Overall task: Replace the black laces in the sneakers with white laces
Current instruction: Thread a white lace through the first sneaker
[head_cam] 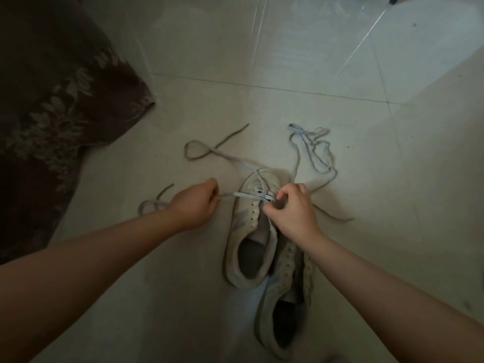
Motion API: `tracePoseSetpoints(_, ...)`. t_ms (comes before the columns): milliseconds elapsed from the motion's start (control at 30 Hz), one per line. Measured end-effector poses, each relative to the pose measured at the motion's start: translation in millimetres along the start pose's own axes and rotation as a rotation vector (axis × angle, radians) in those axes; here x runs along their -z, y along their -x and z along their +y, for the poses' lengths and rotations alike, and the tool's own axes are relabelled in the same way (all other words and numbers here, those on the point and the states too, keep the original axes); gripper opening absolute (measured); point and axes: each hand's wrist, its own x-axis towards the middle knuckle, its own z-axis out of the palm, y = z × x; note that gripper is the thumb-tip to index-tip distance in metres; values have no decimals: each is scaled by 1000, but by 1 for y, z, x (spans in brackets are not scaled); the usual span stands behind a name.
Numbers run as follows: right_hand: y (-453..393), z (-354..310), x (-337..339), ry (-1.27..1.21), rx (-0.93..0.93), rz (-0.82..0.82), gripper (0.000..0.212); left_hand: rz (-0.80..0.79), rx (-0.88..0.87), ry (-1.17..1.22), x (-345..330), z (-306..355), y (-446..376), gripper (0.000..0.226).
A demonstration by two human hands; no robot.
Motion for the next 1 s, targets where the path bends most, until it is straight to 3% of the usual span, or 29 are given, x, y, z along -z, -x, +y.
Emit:
tracePoseSetpoints(100,-2,2,3,-28,-23,-23,26,-8,-34,-120,2,-18,6,16)
tracePoseSetpoints(200,-5,1,8,54,191,154,19,-42,42,-89,3,-28,15,18)
tracePoseSetpoints(267,-5,-6,10,23,378,176,16,-94,166,381,6,-11,14,28)
tracePoseSetpoints(333,2,-22,7,-100,398,-79,14,-203,356,1118,16,21,5,36)
tracePoseSetpoints(400,9,-37,0,-159,305,-371,20,-329,392,1607,33,52,-6,36)
tracePoseSetpoints(500,7,-45,-4,-264,164,-502,33,-406,309,1871,53,77,-19,32)
tracePoseSetpoints(567,5,-48,5,-421,140,-549,16,-383,306,1961,63,83,-24,31)
tracePoseSetpoints(633,8,-57,16,-596,131,-551,11,-333,281,1908,68,82,-27,33)
tracePoseSetpoints(733,3,-69,37,-975,29,-500,19,-389,166,1566,66,76,-19,46)
tracePoseSetpoints(800,-12,-71,55,-1208,-64,-447,20,-428,50,1313,56,73,-4,43)
tracePoseSetpoints(900,-32,-69,74,-1374,-121,-287,25,-285,-80,1044,41,68,12,29)
tracePoseSetpoints(1000,-44,-63,79,-1459,-224,-163,24,-217,-104,952,42,62,8,23)
